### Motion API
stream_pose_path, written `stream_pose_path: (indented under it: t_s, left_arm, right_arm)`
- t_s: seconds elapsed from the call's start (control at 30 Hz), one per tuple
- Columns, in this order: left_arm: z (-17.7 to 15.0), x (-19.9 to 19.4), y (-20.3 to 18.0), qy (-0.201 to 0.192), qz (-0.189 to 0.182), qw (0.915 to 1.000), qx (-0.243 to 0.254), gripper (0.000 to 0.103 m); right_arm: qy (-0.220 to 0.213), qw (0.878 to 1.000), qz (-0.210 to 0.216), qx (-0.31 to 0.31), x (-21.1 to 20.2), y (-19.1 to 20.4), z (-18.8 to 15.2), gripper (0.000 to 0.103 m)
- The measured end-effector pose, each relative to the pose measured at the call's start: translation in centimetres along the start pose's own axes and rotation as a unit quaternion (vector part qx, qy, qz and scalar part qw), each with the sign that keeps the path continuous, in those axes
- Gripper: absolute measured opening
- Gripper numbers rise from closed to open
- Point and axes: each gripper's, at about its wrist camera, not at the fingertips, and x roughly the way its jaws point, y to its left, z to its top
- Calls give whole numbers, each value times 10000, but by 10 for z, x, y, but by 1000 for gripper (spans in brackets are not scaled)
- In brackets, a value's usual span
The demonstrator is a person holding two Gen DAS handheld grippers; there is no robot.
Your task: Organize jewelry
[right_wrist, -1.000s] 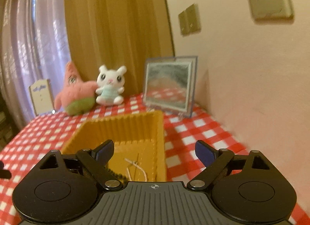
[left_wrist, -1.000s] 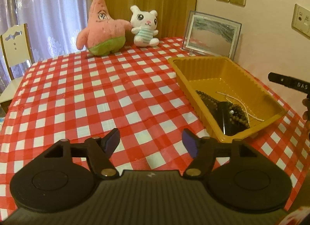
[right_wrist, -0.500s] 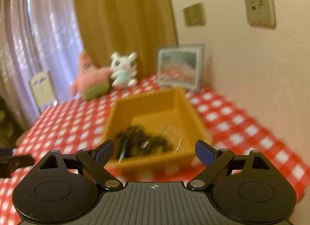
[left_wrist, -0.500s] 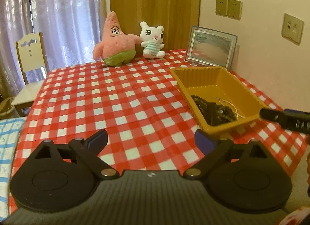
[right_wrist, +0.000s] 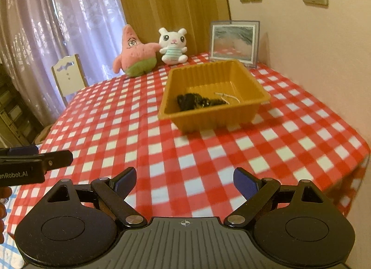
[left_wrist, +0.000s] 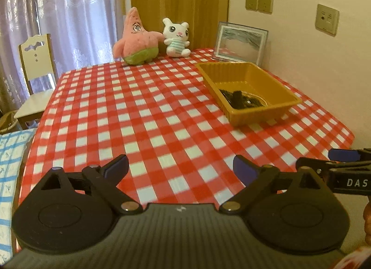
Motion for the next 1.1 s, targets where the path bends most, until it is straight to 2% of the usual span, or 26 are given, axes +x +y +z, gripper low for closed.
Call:
stream_pose_path:
  t_s: [0.4,1.1]
  left_arm:
    - [-35,-26,-7,59,-57,10000,26,96]
    - [-43,-42,-14,19,-81,10000,26,96]
  right_arm:
    - [70,9999,-43,-114,-24,13,-27,90]
    - [33,9999,21,-149,-34,16,-34,90]
